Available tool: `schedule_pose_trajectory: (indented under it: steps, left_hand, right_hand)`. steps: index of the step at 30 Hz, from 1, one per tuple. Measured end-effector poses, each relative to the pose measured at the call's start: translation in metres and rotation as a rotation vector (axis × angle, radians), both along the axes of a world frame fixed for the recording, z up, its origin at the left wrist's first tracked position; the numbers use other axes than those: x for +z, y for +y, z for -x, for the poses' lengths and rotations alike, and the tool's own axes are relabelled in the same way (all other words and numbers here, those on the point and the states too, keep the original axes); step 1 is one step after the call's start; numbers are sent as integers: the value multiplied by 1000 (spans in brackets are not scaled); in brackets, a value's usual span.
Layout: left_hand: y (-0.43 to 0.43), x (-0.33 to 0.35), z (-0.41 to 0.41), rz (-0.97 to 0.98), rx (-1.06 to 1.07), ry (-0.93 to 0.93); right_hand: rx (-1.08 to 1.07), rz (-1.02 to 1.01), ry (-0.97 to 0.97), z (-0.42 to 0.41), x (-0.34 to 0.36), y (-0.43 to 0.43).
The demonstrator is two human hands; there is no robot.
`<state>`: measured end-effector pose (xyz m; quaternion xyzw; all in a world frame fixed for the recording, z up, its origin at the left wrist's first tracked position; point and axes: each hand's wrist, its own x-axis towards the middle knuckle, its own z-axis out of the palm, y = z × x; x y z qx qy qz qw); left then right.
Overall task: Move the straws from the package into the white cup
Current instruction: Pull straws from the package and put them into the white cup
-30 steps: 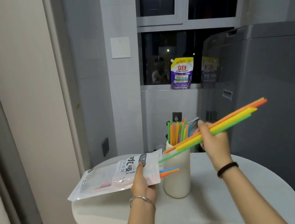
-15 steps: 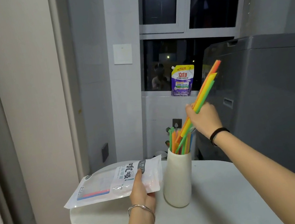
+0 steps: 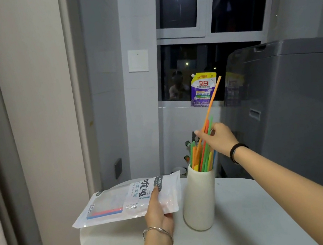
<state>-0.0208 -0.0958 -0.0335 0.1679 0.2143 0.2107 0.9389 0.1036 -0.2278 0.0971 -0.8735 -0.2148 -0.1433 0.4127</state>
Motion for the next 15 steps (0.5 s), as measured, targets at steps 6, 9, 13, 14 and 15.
schedule_pose_trajectory:
  steps: [6,9,13,14,15]
  left_hand:
    - [-4,0,-1,-9,-2,0]
    - [-5,0,-1,-12,-3,2]
    - [-5,-1,-1,0,2,12]
    - [-6,-1,-1,0,2,13]
    - [-6,-1,0,0,3,14]
  right_hand:
    - [109,-2,72,4,-6,-2]
    - [108,2,78,6,-2,-6]
    - [80,-53,40,5,5,-7]
    - [74,-74,44,4,6,-6]
    - [71,-95,55,5,7,-5]
